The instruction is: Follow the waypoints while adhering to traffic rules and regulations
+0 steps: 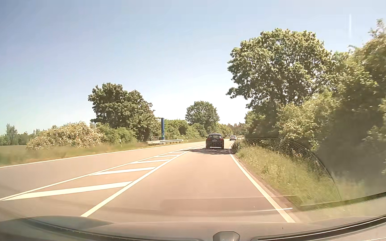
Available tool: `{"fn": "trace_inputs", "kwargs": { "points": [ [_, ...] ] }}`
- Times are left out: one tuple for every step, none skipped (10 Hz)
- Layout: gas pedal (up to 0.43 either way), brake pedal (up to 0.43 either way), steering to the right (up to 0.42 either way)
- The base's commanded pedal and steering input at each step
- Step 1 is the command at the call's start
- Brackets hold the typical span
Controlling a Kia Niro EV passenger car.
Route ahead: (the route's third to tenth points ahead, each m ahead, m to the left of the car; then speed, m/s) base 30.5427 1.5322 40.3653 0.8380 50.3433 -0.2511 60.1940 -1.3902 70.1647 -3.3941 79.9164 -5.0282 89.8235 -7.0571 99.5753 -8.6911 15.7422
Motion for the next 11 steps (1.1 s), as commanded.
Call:
{"fn": "trace_inputs", "kwargs": {
  "points": [
    [0.059, 0.03, 0.012],
    [0.059, 0.03, 0.012],
    [0.059, 0.03, 0.012],
    [0.059, 0.03, 0.012],
    [0.059, 0.03, 0.012],
    [0.059, 0.03, 0.012],
    [0.059, 0.03, 0.012],
    [0.059, 0.03, 0.012],
    [0.059, 0.03, 0.011],
    [0.059, 0.03, 0.012],
    [0.047, 0.03, 0.011]
  ]
}}
